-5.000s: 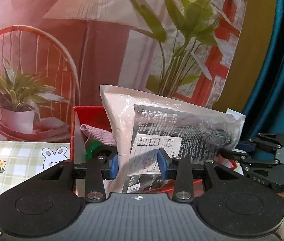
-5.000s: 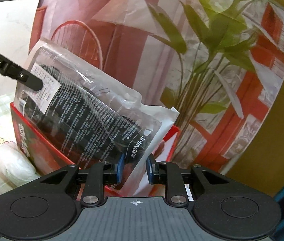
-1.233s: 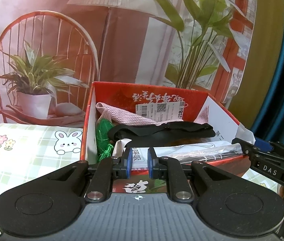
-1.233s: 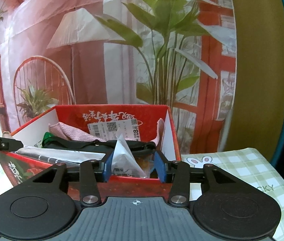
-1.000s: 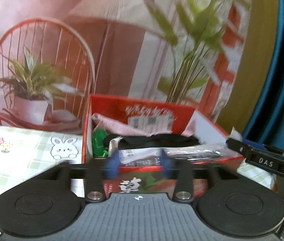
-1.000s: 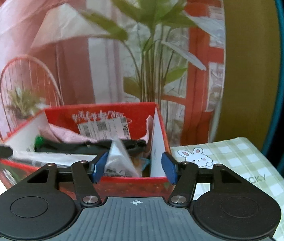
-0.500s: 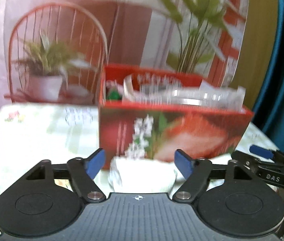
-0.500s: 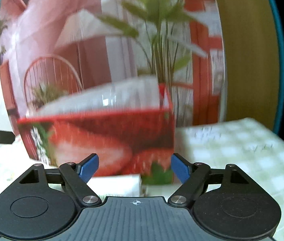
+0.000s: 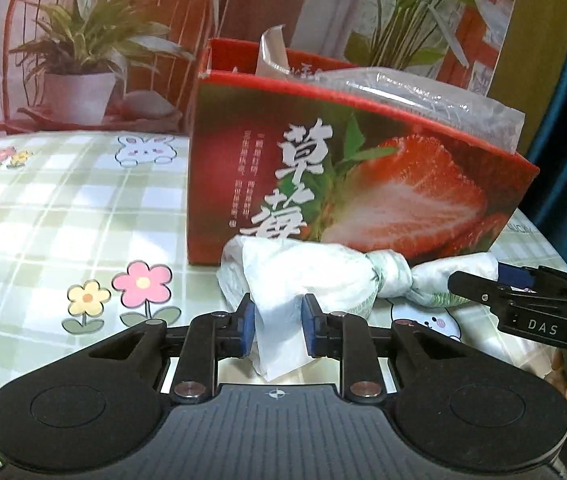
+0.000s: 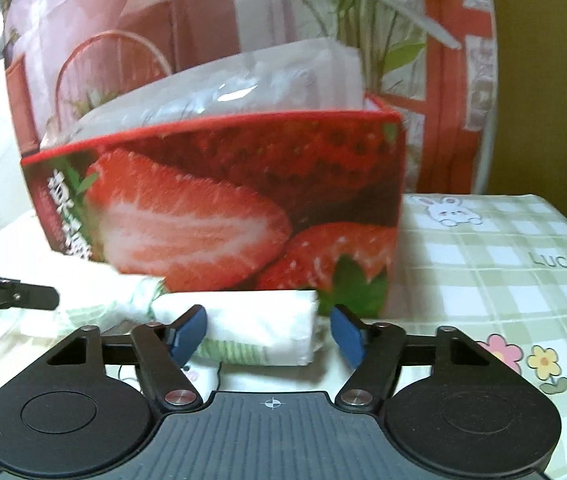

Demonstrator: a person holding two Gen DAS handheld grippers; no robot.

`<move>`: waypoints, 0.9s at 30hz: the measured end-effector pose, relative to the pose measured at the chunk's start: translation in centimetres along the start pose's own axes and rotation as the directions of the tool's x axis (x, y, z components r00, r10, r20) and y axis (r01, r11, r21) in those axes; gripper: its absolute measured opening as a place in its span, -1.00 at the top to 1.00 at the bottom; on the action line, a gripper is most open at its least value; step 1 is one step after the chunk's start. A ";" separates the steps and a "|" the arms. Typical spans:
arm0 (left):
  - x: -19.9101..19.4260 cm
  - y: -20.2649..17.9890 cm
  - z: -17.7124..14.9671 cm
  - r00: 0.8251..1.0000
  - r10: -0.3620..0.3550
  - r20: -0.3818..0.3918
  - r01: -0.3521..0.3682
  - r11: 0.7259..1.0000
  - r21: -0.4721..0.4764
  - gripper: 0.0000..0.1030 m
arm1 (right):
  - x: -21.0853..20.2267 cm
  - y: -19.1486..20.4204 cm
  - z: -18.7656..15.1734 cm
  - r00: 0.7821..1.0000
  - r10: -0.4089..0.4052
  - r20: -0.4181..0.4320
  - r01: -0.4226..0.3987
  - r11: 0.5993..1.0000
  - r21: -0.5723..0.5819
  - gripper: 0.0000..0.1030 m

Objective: Organize soft objects
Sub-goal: 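Move the left tool to the white cloth bundle and grasp it, then lift the white bundle with the left tool over the red box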

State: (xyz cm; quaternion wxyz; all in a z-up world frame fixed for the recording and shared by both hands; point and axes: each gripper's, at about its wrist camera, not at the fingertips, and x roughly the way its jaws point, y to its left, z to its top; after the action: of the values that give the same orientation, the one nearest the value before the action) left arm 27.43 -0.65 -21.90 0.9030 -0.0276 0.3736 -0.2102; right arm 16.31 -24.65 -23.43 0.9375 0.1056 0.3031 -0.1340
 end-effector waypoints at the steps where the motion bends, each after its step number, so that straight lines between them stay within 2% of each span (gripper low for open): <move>1: 0.1 0.1 -0.2 1.000 -0.003 0.000 0.003 1.000 -0.005 0.50 | 0.0 0.2 0.0 1.000 0.001 -0.004 -0.001 1.000 -0.007 -0.13; 12: 0.6 0.3 -1.3 1.000 -0.019 0.006 0.020 0.999 -0.035 0.47 | -0.5 1.7 -0.5 1.000 0.001 0.014 0.000 0.996 -0.089 -0.06; 18: 0.9 0.3 -1.3 1.000 -0.021 -0.002 0.021 0.999 -0.029 0.46 | -0.4 0.8 -0.4 1.000 0.027 0.006 -0.027 0.999 -0.038 0.15; 21: 0.8 0.1 -1.6 1.000 -0.015 0.007 0.015 1.000 -0.013 0.45 | -0.4 0.2 -0.4 0.999 0.037 0.012 -0.037 0.999 -0.010 0.29; 24: 0.8 -0.4 -2.0 1.000 0.002 0.020 -0.003 1.000 0.025 0.44 | -0.7 -0.1 -0.5 0.999 0.037 0.030 -0.037 0.999 0.007 0.54; 27: 0.7 -0.7 -1.9 1.000 0.016 0.017 -0.016 0.999 0.030 0.47 | -0.6 -1.0 -0.5 0.998 0.053 0.028 -0.054 0.997 0.050 0.62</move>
State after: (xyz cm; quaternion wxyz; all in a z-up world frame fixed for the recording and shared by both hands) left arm 26.37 -1.34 -23.58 0.9081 -0.0130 0.3629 -0.2083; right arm 15.26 -25.35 -23.58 0.9417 0.1355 0.2844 -0.1179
